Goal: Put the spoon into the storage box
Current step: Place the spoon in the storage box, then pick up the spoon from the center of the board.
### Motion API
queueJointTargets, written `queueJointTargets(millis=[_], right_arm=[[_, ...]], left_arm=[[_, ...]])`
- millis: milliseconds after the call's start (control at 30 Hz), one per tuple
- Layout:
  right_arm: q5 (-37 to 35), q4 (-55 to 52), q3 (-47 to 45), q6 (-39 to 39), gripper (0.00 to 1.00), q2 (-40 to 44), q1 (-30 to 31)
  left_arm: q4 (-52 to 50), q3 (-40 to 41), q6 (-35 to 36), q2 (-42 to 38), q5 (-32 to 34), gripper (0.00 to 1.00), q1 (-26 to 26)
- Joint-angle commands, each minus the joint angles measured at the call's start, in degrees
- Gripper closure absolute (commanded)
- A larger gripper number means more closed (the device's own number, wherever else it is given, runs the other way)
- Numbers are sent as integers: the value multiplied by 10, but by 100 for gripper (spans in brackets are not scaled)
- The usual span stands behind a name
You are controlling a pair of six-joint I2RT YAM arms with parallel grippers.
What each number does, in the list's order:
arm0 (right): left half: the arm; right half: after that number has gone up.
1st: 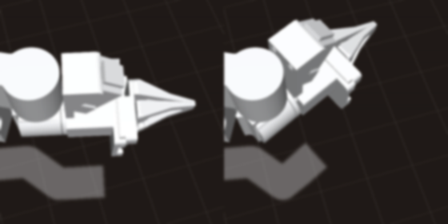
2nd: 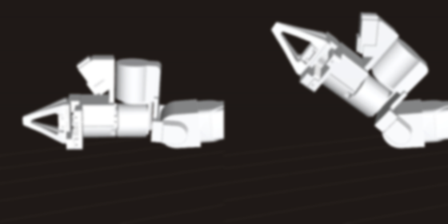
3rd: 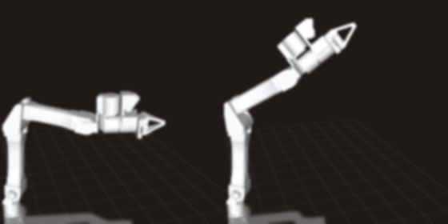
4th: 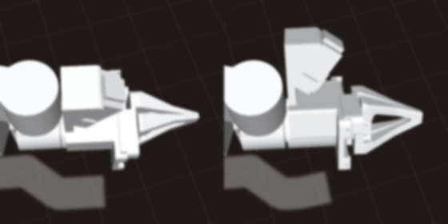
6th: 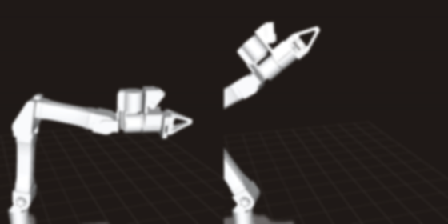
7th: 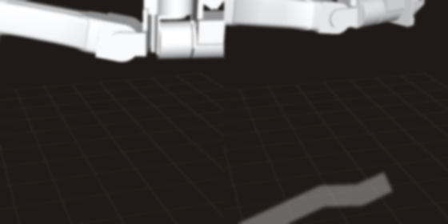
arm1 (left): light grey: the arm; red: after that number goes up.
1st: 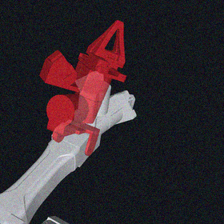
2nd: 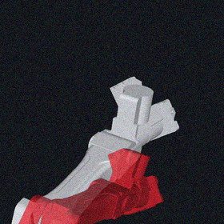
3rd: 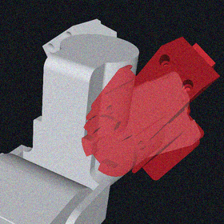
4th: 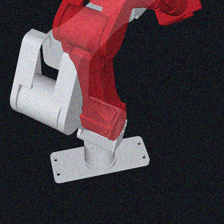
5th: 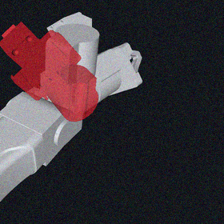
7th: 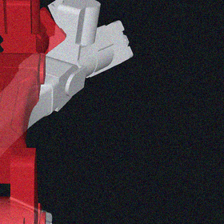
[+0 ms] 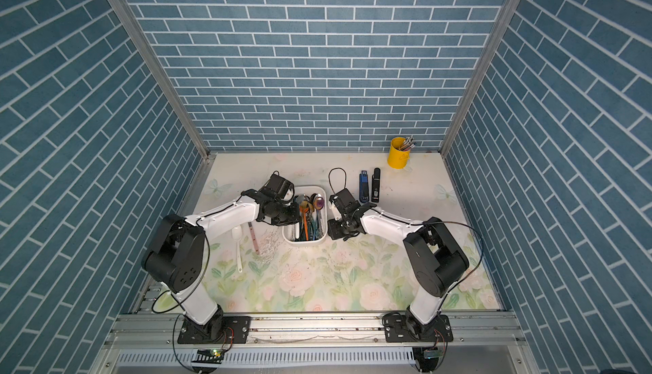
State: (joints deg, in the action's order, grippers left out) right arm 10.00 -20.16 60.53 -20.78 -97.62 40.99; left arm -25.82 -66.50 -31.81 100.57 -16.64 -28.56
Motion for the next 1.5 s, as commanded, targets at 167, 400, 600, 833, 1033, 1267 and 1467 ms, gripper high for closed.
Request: queueJointTargets(millis=[167, 400, 600, 833, 1033, 1267, 1467], right_arm=[[-36, -19, 19, 6, 58, 10, 4], [-37, -19, 18, 6, 58, 6, 4], [-38, -21, 21, 6, 58, 4, 4], [-51, -30, 29, 15, 58, 4, 4], [-53, -33, 35, 22, 58, 6, 4], [-53, -33, 34, 24, 58, 7, 4], [-53, -32, 33, 26, 58, 6, 4]], left_arm=[[1, 7, 19, 40, 11, 100, -6], [3, 8, 14, 46, 12, 93, -8], [7, 7, 12, 30, 12, 78, -7], [6, 6, 2, -23, 20, 63, -7], [-24, 9, 0, -80, 54, 61, 0], [-56, 66, 0, -174, 86, 57, 76], [-57, 150, -2, -229, 90, 58, 168]])
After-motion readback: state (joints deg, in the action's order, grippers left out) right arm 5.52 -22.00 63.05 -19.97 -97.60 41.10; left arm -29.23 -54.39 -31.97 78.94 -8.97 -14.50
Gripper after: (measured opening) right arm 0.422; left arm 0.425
